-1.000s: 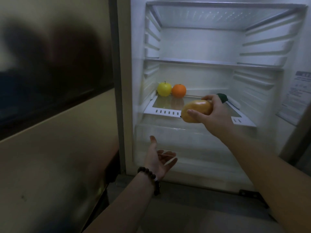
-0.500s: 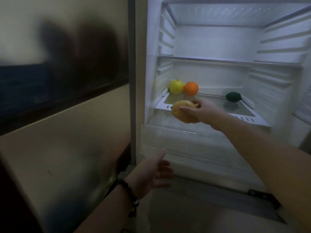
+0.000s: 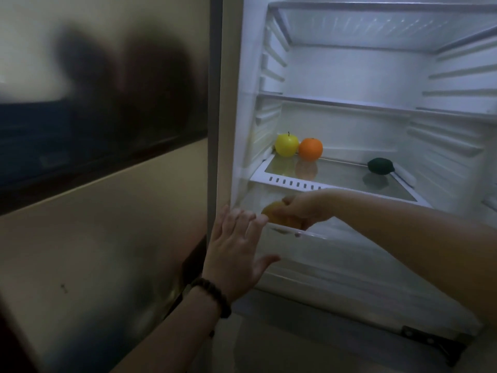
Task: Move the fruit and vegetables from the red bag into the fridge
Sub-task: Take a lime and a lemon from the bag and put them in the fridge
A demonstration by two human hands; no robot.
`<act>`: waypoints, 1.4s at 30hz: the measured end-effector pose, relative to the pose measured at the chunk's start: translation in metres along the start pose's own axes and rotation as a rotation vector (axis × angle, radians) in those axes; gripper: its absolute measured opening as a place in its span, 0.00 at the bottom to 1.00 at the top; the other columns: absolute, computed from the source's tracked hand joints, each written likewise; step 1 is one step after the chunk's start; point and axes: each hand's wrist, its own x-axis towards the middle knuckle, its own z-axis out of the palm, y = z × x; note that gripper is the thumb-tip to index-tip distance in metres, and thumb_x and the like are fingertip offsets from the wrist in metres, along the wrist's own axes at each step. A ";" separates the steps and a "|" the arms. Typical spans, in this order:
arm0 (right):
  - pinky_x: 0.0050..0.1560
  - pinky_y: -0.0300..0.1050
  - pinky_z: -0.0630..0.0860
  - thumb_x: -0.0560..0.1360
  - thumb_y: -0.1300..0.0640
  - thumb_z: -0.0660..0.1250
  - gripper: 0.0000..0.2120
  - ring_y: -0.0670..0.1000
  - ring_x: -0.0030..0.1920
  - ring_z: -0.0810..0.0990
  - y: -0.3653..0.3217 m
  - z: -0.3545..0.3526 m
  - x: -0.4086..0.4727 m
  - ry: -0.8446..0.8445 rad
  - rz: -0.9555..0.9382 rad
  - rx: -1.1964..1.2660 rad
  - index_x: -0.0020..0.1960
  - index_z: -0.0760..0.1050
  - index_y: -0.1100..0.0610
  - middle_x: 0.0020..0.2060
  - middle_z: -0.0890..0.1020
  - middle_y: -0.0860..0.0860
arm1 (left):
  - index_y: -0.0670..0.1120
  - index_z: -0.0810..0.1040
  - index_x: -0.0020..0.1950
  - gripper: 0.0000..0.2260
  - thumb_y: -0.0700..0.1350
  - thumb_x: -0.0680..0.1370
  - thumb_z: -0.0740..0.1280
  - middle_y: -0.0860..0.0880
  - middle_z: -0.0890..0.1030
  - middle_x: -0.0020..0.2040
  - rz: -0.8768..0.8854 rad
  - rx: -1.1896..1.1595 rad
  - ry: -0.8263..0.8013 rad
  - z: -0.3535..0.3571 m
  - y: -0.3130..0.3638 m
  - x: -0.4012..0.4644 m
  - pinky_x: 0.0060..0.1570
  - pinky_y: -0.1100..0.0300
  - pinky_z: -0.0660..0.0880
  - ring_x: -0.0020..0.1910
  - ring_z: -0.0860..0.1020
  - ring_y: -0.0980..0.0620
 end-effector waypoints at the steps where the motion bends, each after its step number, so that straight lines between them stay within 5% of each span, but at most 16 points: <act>1: 0.52 0.50 0.80 0.77 0.47 0.64 0.23 0.56 0.52 0.79 0.002 0.003 0.006 0.015 0.019 -0.066 0.65 0.67 0.59 0.55 0.76 0.57 | 0.50 0.68 0.64 0.30 0.65 0.69 0.65 0.48 0.72 0.59 0.000 -0.001 0.022 0.002 -0.001 -0.001 0.69 0.42 0.59 0.62 0.69 0.46; 7: 0.43 0.48 0.78 0.76 0.48 0.61 0.20 0.57 0.49 0.80 0.021 0.008 0.071 0.268 -0.019 -0.296 0.63 0.67 0.58 0.49 0.77 0.56 | 0.51 0.68 0.63 0.28 0.67 0.70 0.63 0.52 0.70 0.59 0.034 -0.012 0.125 0.011 -0.006 -0.003 0.69 0.45 0.58 0.62 0.69 0.48; 11: 0.59 0.54 0.72 0.74 0.49 0.67 0.32 0.58 0.59 0.72 0.038 0.015 0.108 0.399 -0.205 -0.465 0.73 0.55 0.51 0.64 0.66 0.56 | 0.51 0.70 0.63 0.28 0.69 0.72 0.60 0.51 0.71 0.58 0.056 0.006 0.194 0.018 -0.008 -0.004 0.69 0.46 0.59 0.62 0.70 0.48; 14: 0.64 0.58 0.69 0.75 0.52 0.66 0.35 0.60 0.63 0.69 0.051 0.022 0.126 0.436 -0.249 -0.427 0.74 0.50 0.48 0.69 0.60 0.56 | 0.51 0.70 0.63 0.27 0.69 0.73 0.58 0.51 0.73 0.58 0.066 0.016 0.209 0.019 -0.009 -0.003 0.69 0.46 0.60 0.62 0.70 0.49; 19: 0.63 0.55 0.70 0.73 0.54 0.69 0.34 0.59 0.62 0.70 0.054 0.013 0.127 0.474 -0.324 -0.392 0.73 0.56 0.52 0.69 0.63 0.57 | 0.51 0.69 0.64 0.27 0.69 0.74 0.57 0.50 0.73 0.58 0.059 0.027 0.177 0.020 -0.009 -0.002 0.69 0.47 0.59 0.62 0.70 0.49; 25: 0.68 0.60 0.66 0.69 0.51 0.73 0.48 0.63 0.73 0.57 0.048 0.006 0.117 0.393 -0.202 -0.449 0.76 0.42 0.45 0.76 0.48 0.56 | 0.51 0.69 0.63 0.28 0.69 0.74 0.57 0.50 0.74 0.58 0.052 0.038 0.166 0.017 -0.007 -0.002 0.69 0.46 0.59 0.63 0.70 0.49; 30: 0.73 0.63 0.48 0.78 0.38 0.53 0.36 0.62 0.75 0.49 0.036 0.001 0.077 0.199 -0.018 -0.605 0.76 0.36 0.47 0.76 0.44 0.58 | 0.51 0.69 0.65 0.28 0.68 0.73 0.59 0.51 0.72 0.61 0.018 0.034 0.102 0.013 -0.004 -0.004 0.69 0.44 0.59 0.65 0.69 0.48; 34: 0.73 0.57 0.47 0.80 0.41 0.48 0.29 0.56 0.76 0.49 -0.001 0.009 -0.001 0.139 -0.084 -0.455 0.77 0.46 0.49 0.77 0.50 0.53 | 0.52 0.66 0.67 0.30 0.68 0.72 0.60 0.51 0.71 0.63 -0.018 0.031 0.013 0.005 -0.001 -0.005 0.69 0.44 0.59 0.67 0.67 0.48; 37: 0.73 0.55 0.50 0.81 0.43 0.50 0.26 0.56 0.75 0.51 -0.021 0.023 -0.053 0.274 -0.164 -0.394 0.77 0.51 0.50 0.76 0.53 0.54 | 0.51 0.64 0.69 0.32 0.67 0.71 0.60 0.49 0.71 0.65 -0.069 0.030 -0.053 -0.004 0.006 -0.005 0.70 0.43 0.61 0.68 0.67 0.46; 42: 0.72 0.52 0.54 0.80 0.45 0.53 0.26 0.55 0.74 0.57 -0.024 0.062 -0.116 0.586 -0.234 -0.293 0.76 0.55 0.52 0.75 0.58 0.54 | 0.52 0.54 0.75 0.34 0.59 0.74 0.64 0.48 0.59 0.75 -0.132 -0.022 -0.104 -0.021 0.019 -0.008 0.73 0.48 0.46 0.75 0.53 0.46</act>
